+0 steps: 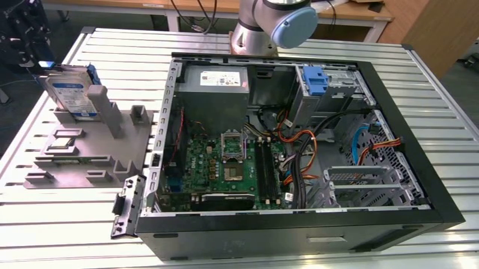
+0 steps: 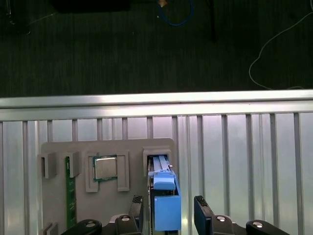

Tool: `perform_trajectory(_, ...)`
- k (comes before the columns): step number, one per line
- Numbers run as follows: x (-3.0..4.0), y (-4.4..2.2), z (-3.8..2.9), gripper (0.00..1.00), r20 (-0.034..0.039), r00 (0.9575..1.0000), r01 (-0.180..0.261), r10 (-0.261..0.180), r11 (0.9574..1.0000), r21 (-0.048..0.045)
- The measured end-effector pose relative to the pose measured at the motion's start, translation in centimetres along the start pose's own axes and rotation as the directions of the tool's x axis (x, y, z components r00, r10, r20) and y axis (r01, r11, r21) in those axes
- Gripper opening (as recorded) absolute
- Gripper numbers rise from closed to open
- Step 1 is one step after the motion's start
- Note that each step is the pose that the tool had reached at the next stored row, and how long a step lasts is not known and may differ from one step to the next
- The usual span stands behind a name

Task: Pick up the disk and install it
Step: 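Pick up the disk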

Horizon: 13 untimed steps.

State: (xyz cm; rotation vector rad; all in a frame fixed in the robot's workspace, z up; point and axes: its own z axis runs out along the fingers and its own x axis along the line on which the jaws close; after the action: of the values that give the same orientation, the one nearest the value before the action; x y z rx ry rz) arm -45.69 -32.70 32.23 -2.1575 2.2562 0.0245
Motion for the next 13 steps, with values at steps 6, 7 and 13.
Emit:
perform_trajectory(6,0.0,0.0,0.05,0.53,-0.0004,1.0,-0.001,0.001,1.0,-0.009)
perform_trajectory(7,0.0,0.0,0.12,0.53,-0.0006,1.0,-0.001,0.001,0.9999,-0.0115)
perform_trajectory(13,0.02,0.0,0.81,0.53,-0.0004,1.0,-0.001,0.001,0.9999,-0.0154)
